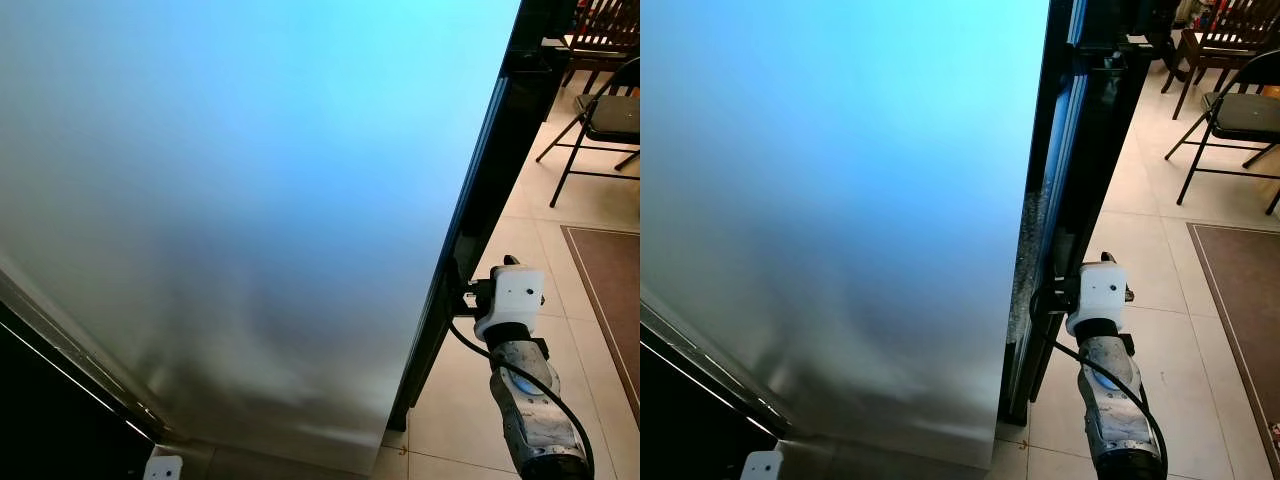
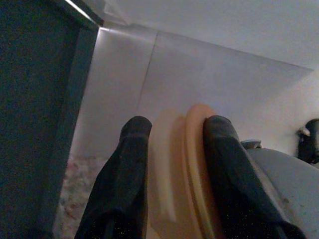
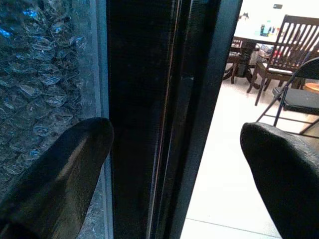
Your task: Restocking fridge
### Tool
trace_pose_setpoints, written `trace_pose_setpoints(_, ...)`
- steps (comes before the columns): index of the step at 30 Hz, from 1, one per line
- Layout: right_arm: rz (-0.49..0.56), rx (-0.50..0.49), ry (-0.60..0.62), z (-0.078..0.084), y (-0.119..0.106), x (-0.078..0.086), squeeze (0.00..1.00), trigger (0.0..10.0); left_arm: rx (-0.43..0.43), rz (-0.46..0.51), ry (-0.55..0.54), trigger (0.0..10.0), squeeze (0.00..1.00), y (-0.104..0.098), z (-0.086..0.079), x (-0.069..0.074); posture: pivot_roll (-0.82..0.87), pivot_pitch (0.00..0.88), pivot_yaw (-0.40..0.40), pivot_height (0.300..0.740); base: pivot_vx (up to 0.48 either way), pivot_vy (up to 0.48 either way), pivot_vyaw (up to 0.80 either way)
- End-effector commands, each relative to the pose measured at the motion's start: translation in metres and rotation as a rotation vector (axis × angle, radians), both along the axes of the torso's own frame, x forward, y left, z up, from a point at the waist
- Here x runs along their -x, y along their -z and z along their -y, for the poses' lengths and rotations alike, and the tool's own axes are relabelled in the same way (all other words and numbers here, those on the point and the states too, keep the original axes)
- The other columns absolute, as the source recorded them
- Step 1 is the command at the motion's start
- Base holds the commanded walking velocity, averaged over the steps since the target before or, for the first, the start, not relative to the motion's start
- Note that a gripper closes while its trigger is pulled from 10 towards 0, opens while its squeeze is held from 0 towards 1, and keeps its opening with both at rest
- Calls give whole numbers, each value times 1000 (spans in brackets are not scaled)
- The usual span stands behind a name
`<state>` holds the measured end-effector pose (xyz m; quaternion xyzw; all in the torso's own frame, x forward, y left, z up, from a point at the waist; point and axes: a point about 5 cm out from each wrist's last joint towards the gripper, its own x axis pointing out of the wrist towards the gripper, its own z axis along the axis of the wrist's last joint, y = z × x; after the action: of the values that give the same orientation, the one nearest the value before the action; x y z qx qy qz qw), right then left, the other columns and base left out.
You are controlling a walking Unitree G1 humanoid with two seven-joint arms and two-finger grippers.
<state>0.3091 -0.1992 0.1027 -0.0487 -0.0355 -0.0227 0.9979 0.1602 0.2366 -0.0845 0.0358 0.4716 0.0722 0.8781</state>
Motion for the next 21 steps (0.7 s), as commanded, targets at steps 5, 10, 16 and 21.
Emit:
trace_pose_setpoints(5,-17,20,-23,-1,0,-4,0,10000,29,1,20,10000,0,3,19,-5,-64,0,37,740,0,0,0)
trace_pose_setpoints(10,-10,14,-8,4,-3,-8,0,10000,29,4,11,10000,0,2,16,-5,-58,0,35,740,0,0,0)
trace_pose_setpoints(16,-11,21,-23,3,-4,-12,0,10000,23,3,2,10000,0,0,8,-4,-59,0,36,740,0,0,0)
trace_pose_setpoints(21,1,23,-5,6,-6,-14,0,10000,20,4,-8,10000,0,-1,2,-2,-53,0,33,740,0,0,0)
